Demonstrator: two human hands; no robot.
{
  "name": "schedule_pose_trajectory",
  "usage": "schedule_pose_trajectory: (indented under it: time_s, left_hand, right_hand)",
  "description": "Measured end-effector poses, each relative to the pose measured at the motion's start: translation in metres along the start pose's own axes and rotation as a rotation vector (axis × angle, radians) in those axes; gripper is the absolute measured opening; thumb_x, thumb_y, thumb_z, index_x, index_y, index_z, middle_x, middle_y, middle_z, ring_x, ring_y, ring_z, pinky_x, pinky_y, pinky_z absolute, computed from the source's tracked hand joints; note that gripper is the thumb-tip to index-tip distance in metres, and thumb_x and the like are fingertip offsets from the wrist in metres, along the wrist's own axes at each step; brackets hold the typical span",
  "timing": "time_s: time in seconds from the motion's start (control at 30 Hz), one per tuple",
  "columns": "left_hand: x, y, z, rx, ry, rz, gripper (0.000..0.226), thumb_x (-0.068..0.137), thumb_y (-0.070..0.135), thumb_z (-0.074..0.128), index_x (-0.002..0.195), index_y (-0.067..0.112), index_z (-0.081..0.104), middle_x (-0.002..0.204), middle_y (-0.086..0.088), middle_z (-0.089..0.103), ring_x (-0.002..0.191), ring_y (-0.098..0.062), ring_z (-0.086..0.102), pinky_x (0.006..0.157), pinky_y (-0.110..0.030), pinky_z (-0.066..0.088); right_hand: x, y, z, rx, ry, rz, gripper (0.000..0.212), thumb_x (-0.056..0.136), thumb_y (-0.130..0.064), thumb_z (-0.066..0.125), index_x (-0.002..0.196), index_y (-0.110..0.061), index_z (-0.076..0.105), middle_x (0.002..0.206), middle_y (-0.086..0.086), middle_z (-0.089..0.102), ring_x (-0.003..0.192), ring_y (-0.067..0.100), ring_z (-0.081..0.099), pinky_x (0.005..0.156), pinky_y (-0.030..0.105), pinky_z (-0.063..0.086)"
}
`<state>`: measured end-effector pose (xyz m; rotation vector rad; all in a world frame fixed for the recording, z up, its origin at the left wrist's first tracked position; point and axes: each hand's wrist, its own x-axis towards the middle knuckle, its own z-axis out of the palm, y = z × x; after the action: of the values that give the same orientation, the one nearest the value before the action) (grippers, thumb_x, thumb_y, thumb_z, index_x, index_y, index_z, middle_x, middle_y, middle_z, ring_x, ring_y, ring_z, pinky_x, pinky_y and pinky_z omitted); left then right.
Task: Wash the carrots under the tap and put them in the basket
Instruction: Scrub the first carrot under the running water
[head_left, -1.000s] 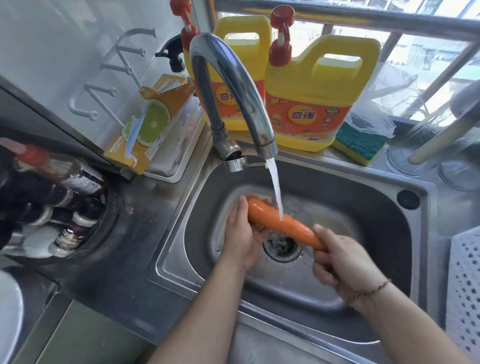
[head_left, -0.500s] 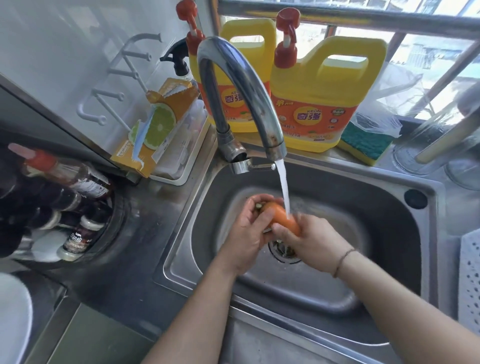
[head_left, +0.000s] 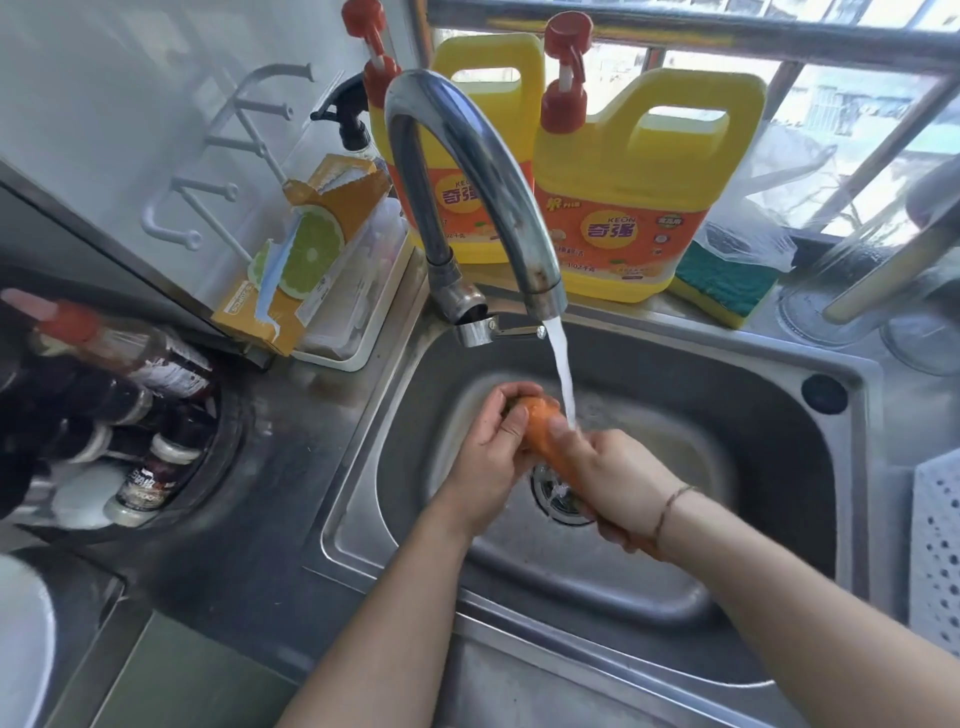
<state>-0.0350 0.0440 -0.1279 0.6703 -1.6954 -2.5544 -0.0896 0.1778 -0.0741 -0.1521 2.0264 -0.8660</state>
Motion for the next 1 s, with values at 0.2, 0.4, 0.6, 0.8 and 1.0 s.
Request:
schedule_pose_trajectory:
  time_s: [0.2, 0.4, 0.6, 0.8, 1.0]
  left_hand:
    - [-0.002, 0.002, 0.003, 0.315, 0.123, 0.126, 0.024, 0.102, 0.032, 0.035, 0.103, 0.028, 0.059, 0.097, 0.003, 0.06, 0.088, -0.007, 0.058, 0.082, -0.025, 0.05]
    - [-0.004, -0.003, 0.01, 0.342, 0.105, 0.175, 0.024, 0.102, 0.032, 0.033, 0.105, 0.027, 0.057, 0.09, -0.007, 0.06, 0.08, -0.01, 0.056, 0.075, -0.022, 0.049]
    - [0.007, 0.001, 0.004, 0.22, 0.183, 0.116, 0.027, 0.104, 0.035, 0.035, 0.099, 0.031, 0.061, 0.079, 0.011, 0.064, 0.073, -0.009, 0.058, 0.072, -0.03, 0.048]
    - [0.013, 0.011, 0.016, -0.091, 0.129, -0.096, 0.019, 0.104, 0.01, 0.043, 0.1, 0.01, 0.062, 0.094, -0.008, 0.067, 0.095, -0.027, 0.059, 0.091, -0.04, 0.049]
    - [0.022, 0.018, 0.025, -0.363, 0.211, -0.121, 0.016, 0.103, 0.013, 0.045, 0.099, 0.008, 0.06, 0.077, -0.007, 0.065, 0.072, -0.02, 0.062, 0.092, -0.049, 0.049]
  right_hand:
    - [-0.002, 0.01, 0.014, 0.344, -0.152, -0.073, 0.029, 0.103, -0.045, 0.035, 0.11, -0.018, 0.045, 0.083, 0.009, 0.055, 0.045, 0.018, 0.052, 0.044, 0.029, 0.043]
    - [0.005, 0.006, 0.009, 0.548, -0.254, 0.161, 0.065, 0.096, -0.069, 0.028, 0.099, -0.008, 0.052, 0.065, 0.01, 0.055, 0.04, 0.022, 0.047, 0.038, 0.024, 0.041]
    - [-0.003, 0.008, 0.009, 0.738, -0.268, 0.005, 0.03, 0.106, -0.03, 0.04, 0.11, -0.003, 0.052, 0.082, 0.009, 0.061, 0.052, 0.019, 0.052, 0.039, 0.027, 0.046]
    - [0.003, 0.018, 0.011, 0.344, 0.031, -0.003, 0.047, 0.103, -0.048, 0.037, 0.1, -0.008, 0.06, 0.064, 0.006, 0.059, 0.044, 0.021, 0.05, 0.041, 0.03, 0.042]
    - [-0.006, 0.027, 0.017, 0.62, -0.062, -0.121, 0.029, 0.097, -0.011, 0.059, 0.125, -0.01, 0.052, 0.09, 0.013, 0.06, 0.058, 0.024, 0.06, 0.05, 0.034, 0.052]
